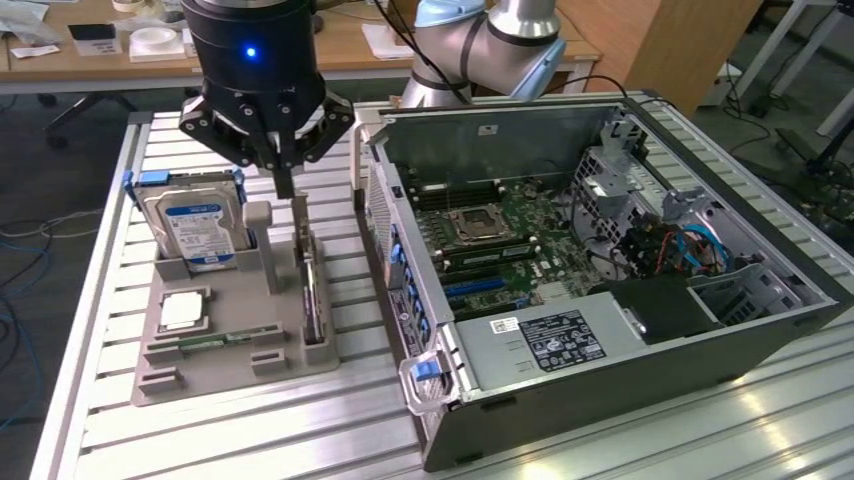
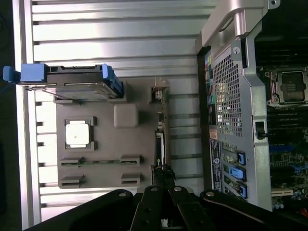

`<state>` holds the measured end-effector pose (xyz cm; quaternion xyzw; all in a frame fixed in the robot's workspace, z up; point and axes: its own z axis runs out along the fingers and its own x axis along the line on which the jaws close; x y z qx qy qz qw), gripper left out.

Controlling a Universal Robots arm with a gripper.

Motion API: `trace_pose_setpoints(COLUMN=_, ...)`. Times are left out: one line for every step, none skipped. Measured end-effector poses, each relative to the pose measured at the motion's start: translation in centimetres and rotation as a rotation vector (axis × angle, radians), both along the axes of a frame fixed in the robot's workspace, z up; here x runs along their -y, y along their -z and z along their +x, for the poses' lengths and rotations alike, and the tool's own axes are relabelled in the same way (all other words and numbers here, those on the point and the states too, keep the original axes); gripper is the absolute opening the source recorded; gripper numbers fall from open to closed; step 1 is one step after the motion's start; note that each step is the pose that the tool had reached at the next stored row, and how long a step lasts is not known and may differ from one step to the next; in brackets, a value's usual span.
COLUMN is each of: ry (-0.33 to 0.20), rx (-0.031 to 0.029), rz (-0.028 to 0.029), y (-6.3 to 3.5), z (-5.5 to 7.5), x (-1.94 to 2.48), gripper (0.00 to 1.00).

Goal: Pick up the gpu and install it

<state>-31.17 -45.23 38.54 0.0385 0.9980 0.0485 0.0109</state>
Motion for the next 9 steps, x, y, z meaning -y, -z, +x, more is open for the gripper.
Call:
trace_pose_setpoints(ry=0.0, rx=-0.0001, rz=0.002, y=0.0, z=0.0, x=0.0, gripper=0.11)
trace_pose_setpoints(ry=0.0, rx=-0.0002, rz=0.0044, y=0.0, z=0.0, x=0.01, gripper=0.11)
trace_pose_setpoints(ry=0.0, rx=-0.0002, rz=0.0066, y=0.0, z=0.0, x=0.01, gripper=0.11)
trace_pose_setpoints(ry=0.0, rx=-0.0003, rz=0.0087, y=0.0, z=0.0, x=0.01, gripper=0.11)
trace_pose_setpoints(ry=0.0, rx=-0.0004, rz=0.0108, y=0.0, z=0.0, x=0.02, gripper=0.11)
trace_pose_setpoints(ry=0.0, rx=-0.0004, rz=0.013, y=0.0, z=0.0, x=0.02, gripper=0.11)
trace_pose_setpoints(ry=0.0, rx=-0.0004, rz=0.015, y=0.0, z=0.0, x=0.03, gripper=0.11)
trace_pose_setpoints(ry=0.0, rx=-0.0005, rz=0.0173, y=0.0, z=0.0, x=0.03, gripper=0.11)
trace_pose_setpoints(ry=0.0, rx=-0.0006, rz=0.0195, y=0.0, z=0.0, x=0.03, gripper=0.11)
